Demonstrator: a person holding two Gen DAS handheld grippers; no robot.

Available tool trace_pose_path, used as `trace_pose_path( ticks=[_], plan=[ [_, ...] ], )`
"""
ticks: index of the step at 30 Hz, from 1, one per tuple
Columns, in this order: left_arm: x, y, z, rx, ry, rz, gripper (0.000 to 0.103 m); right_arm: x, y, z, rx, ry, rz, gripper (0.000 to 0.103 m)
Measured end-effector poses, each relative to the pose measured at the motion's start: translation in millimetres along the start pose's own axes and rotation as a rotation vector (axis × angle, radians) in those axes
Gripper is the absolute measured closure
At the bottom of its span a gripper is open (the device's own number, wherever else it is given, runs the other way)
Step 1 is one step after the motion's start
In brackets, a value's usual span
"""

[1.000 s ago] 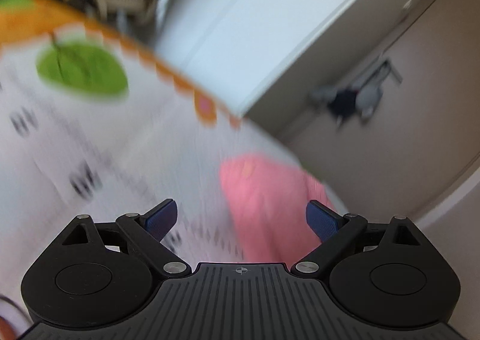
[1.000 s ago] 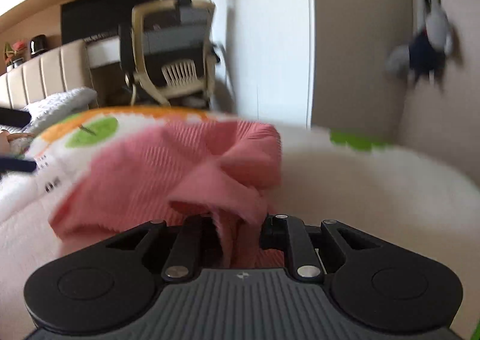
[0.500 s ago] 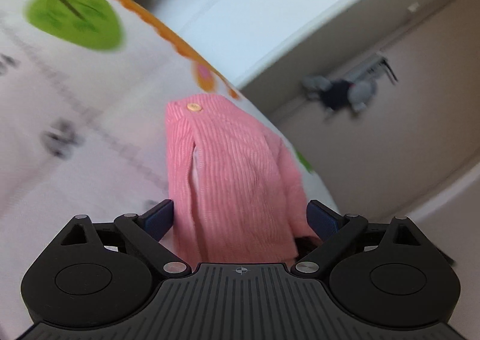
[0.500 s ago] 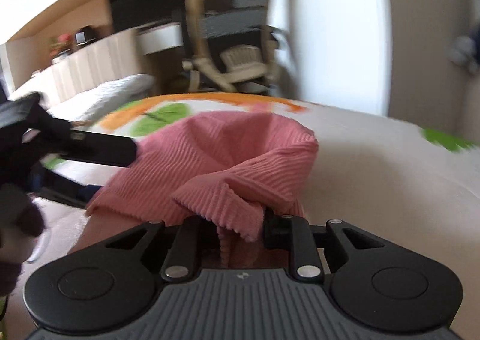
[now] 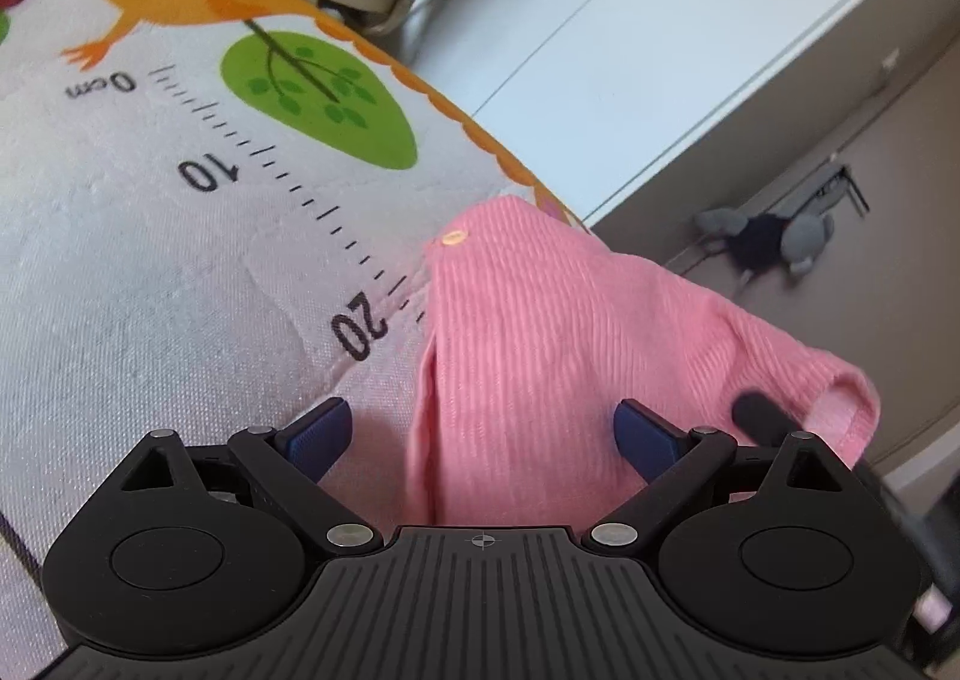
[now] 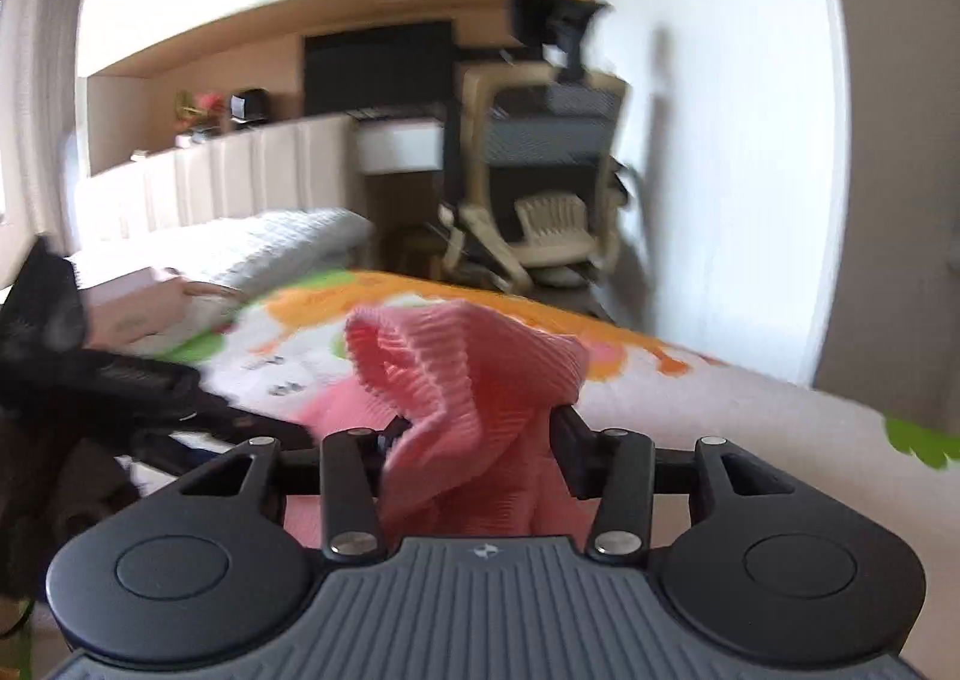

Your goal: Fold clothes

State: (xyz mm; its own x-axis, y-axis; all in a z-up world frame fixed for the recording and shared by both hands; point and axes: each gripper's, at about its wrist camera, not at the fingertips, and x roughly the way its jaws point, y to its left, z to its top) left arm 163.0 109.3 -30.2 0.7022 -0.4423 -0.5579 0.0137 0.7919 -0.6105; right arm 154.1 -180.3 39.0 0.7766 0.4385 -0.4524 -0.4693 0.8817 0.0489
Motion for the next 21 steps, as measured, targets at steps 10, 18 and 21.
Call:
trace_pose_path(
  ticks=[10, 18, 21],
  plan=[
    [2.6, -20.8, -18.0, 0.194, -0.012, 0.090, 0.003, -3.5, -24.9, -5.9, -0.112, 0.081, -0.090, 0.028],
    [-4.4, -24.3, -32.7, 0.273, -0.013, 0.087, 0.002, -31.6, -24.2, 48.8, -0.156, -0.115, -0.189, 0.025],
    [-5.2, -24.1, -38.9, 0.305, -0.029, 0.076, 0.000, -10.9, -24.0, 61.8, -0.072, -0.065, -0.062, 0.030]
  ],
)
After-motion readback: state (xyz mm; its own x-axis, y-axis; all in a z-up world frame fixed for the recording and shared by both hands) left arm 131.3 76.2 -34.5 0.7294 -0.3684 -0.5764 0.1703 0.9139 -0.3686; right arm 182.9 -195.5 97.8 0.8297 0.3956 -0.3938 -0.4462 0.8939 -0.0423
